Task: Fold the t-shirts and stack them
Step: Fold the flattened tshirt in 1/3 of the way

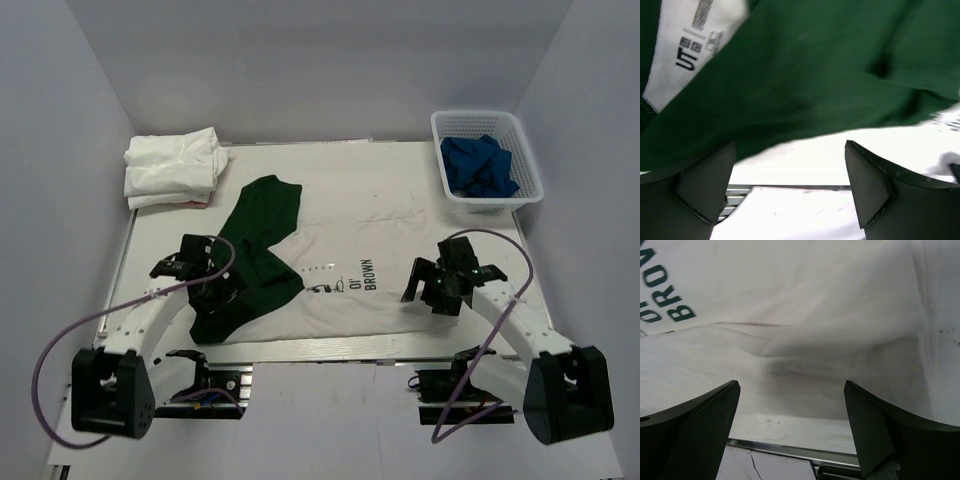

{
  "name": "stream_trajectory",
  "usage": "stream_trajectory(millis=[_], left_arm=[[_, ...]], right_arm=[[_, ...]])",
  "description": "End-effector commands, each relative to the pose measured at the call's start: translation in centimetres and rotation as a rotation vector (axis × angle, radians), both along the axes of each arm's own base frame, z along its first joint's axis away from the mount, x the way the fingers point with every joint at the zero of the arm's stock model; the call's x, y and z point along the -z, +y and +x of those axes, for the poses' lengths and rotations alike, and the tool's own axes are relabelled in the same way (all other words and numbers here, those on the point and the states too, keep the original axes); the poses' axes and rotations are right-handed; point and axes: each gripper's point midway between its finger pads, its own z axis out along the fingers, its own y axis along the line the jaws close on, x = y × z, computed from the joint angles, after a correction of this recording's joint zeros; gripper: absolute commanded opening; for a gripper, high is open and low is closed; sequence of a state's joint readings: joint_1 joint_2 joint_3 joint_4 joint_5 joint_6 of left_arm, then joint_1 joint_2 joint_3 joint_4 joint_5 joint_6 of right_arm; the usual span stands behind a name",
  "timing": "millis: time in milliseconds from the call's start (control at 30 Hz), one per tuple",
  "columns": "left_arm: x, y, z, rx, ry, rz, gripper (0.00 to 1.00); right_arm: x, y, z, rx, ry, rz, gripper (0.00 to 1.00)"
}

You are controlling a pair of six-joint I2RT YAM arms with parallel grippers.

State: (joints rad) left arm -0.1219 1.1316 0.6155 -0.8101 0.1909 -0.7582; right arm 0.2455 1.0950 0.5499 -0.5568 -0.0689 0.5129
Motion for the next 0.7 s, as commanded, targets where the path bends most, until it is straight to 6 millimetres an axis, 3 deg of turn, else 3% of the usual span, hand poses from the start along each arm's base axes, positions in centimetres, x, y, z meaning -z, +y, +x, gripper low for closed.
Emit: stream_trajectory(millis=[0,33,100,167,200,300,500,567,633,667], left_arm=[[-3.4,-0.3,1.2,-0.015,-0.113,-0.023,1.00],[-4.7,-0.6,2.2,-0.003,-0.147,-0.033,1.00],[-5.7,-1.6,3.5,0.047,-0.182,-0.070,1.00],[-5.5,-2.8,5.2,0.077,-0.201,-0.110,1.00],[-5.4,-4.3,5.1,0.119,-0.198,-0.168,1.00],[-4.1,-5.8,5.9,0.167,-0.188,-0.197,1.00],[-3.9,-8.7,9.4,0.237,-0.227,-0.211,1.00],[-2.4,-9.0,10.0,0.231,-0.184,-0.189,1.00],[-2.2,-10.0,11.1,0.261,-0.194,-0.190,1.00],[-1.0,-10.1,11.4,0.268,-0.169,-0.182,1.00]], right_arm=[[-3.0,0.3,0.1,-0.051,-0.072,0.007,0.90],[-4.2,0.6,1.2,-0.054,-0.115,0.018,0.90],[-4.8,0.8,1.7,-0.073,-0.134,0.026,0.90],[-5.3,1.4,2.5,-0.087,-0.153,0.041,0.90],[-5.4,1.5,2.8,-0.083,-0.158,0.045,0.90],[-5.8,1.8,3.5,-0.085,-0.168,0.056,0.90],[-6.2,1.4,4.1,-0.074,-0.192,0.039,0.90],[-6.2,1.1,4.2,-0.069,-0.191,0.017,0.90],[-6.3,0.4,4.4,-0.051,-0.193,-0.015,0.90],[-6.6,0.4,4.5,-0.062,-0.205,-0.020,0.90]])
